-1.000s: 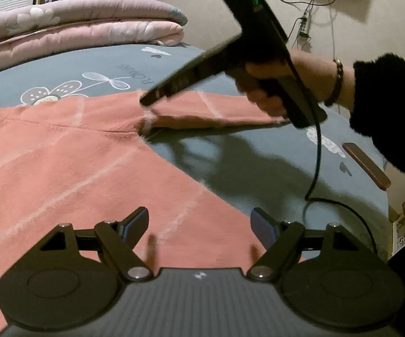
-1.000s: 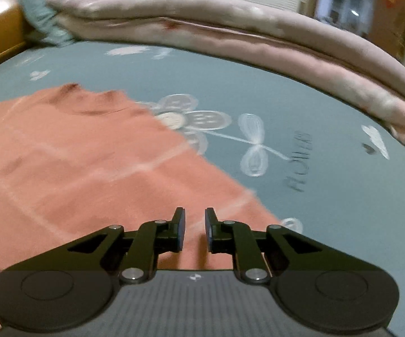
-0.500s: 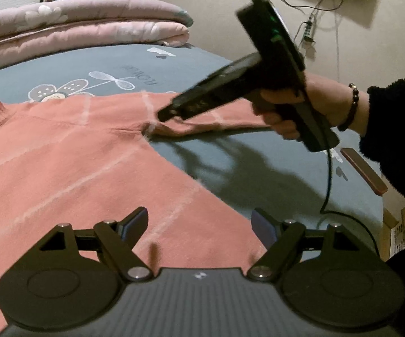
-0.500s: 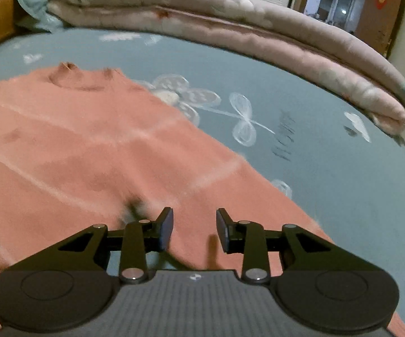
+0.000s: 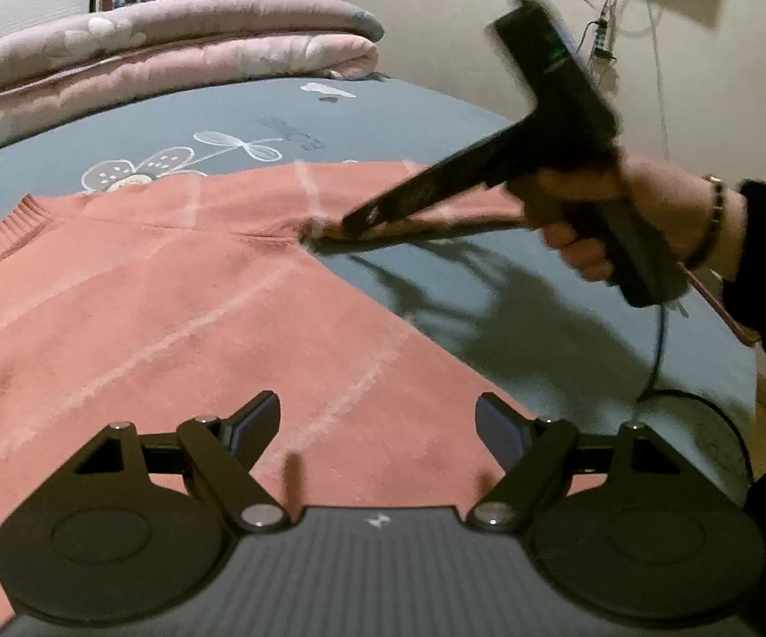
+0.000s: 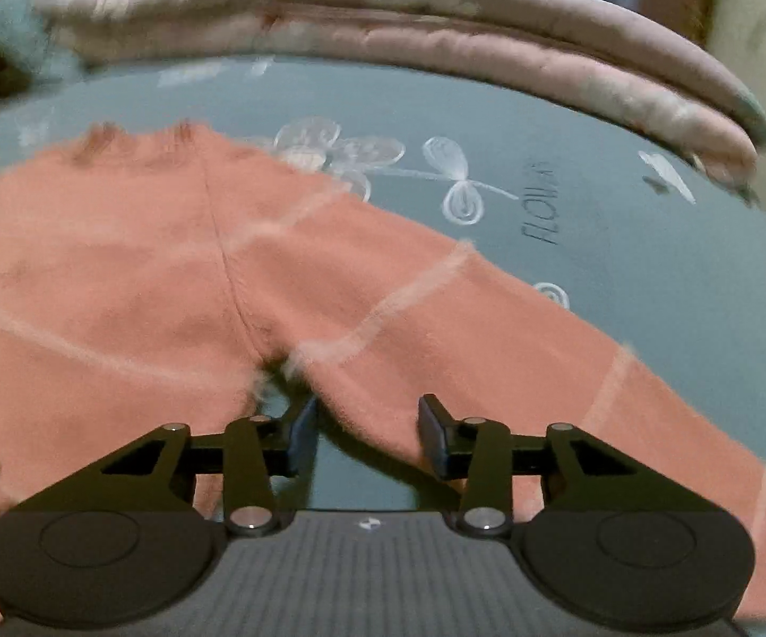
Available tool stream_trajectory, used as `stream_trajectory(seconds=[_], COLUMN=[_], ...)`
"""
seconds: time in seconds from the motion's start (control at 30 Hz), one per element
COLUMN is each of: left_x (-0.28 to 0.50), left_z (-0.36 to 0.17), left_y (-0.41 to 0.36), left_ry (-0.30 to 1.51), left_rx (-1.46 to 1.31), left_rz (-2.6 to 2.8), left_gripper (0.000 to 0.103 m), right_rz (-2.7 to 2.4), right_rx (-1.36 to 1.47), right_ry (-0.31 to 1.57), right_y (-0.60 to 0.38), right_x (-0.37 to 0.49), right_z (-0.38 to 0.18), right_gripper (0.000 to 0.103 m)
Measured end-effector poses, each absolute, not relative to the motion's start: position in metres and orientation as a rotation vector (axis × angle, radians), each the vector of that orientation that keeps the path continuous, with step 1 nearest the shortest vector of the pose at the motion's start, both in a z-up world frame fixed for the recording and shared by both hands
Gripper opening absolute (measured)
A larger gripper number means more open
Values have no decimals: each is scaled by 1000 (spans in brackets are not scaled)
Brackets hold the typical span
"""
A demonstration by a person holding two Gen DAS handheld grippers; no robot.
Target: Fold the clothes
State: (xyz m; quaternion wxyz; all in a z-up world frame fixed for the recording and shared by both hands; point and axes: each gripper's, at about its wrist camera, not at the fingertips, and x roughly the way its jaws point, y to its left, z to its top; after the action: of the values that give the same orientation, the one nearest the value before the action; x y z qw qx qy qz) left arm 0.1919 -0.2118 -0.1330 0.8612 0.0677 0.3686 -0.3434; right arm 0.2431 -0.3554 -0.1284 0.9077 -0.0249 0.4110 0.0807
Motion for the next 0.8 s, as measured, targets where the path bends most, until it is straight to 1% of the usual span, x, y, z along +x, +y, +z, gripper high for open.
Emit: stream_trajectory(seconds=[0.17,0.4,0.53,0.8], left_x=[191,191,189,198], left_z=[-135,-140,-140,-128], left_y=[-216,-225,-231,-245], left_ry=[785,807,804,754], left_rx=[135,210,241,289], left_rz=[-705,-708,-708,-712], left_gripper=[80,80,80,80], right_rz=[6,-203,-203,-231], right_rx=[63,198,148,350], right_ry=[814,763,765,773], right_y=[-377,-404,-398,-445], right_x=[234,221,218,189], right_z=[-136,-147,-149,-136], right_gripper=[47,47,47,49])
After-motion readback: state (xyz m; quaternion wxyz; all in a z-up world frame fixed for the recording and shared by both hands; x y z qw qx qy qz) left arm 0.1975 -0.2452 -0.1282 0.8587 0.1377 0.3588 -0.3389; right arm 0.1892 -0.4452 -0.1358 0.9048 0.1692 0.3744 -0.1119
